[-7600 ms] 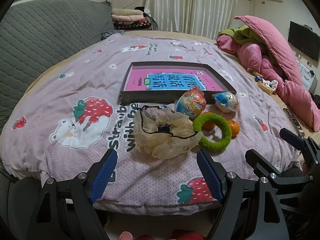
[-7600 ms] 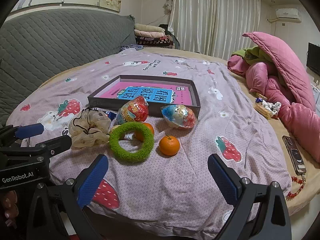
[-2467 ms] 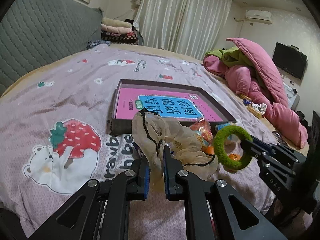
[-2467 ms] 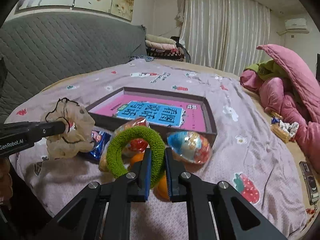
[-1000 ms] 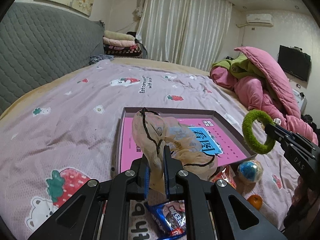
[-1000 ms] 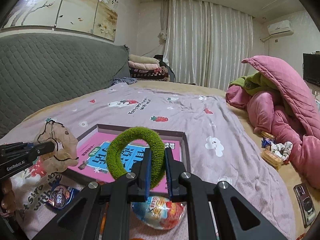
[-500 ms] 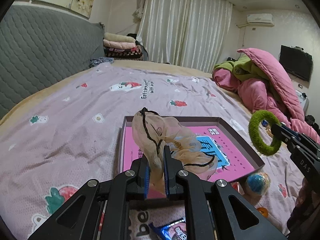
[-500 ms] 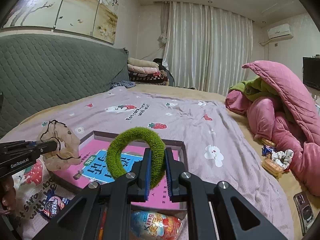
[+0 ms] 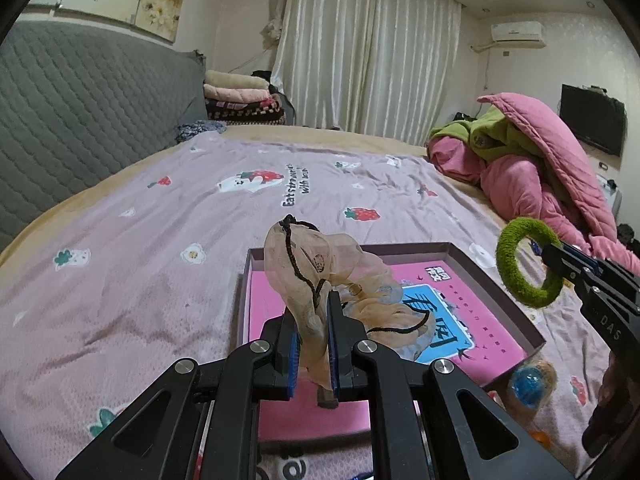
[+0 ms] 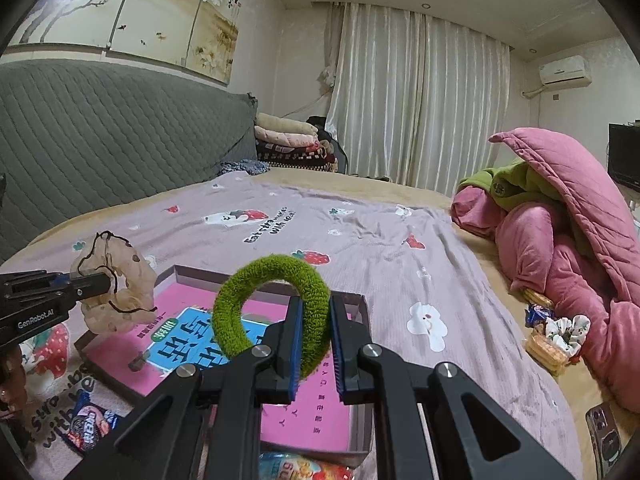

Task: Organize objects
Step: 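Carry the puff over the book with left tool while right tool carries the ring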

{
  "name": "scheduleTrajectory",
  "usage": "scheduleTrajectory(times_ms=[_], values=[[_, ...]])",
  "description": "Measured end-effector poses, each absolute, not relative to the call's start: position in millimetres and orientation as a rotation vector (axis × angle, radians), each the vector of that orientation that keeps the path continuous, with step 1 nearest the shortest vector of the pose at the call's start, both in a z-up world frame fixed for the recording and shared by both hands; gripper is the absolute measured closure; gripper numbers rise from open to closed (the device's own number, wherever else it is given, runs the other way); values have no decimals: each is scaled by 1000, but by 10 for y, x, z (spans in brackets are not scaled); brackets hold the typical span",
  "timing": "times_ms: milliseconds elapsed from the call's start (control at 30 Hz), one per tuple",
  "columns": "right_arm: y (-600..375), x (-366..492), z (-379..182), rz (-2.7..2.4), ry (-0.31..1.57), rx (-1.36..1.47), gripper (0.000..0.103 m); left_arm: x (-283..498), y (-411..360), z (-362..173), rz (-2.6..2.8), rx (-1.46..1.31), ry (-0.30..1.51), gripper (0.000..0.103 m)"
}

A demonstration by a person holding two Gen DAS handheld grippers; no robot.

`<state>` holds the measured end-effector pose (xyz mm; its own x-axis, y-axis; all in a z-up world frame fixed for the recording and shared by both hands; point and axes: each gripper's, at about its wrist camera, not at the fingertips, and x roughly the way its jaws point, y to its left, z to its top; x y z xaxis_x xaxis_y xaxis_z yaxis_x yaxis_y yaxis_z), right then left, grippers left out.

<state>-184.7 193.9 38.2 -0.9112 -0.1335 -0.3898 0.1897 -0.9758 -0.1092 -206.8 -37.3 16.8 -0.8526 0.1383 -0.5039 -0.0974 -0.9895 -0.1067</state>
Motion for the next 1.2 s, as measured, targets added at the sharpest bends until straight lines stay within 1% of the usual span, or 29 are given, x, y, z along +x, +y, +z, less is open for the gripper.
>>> scheduleTrajectory(times_ms=[300,733,933,1200], values=[[1959,-2121,271,-2894,228,665,89,-2260,-397,17,2878,-889,-151,91],[2007,-2284,39,-2837,184,849,89,-2277,-309,-132,2845,-957,-109,90],[1981,-2337,-81,-2821,213,941,89,-2298,-279,-213,2832,-1009,-91,89],[2051,-2419,-248,-2787,165,1075,89,-2336,-269,-278,2808,-1060,-89,88]])
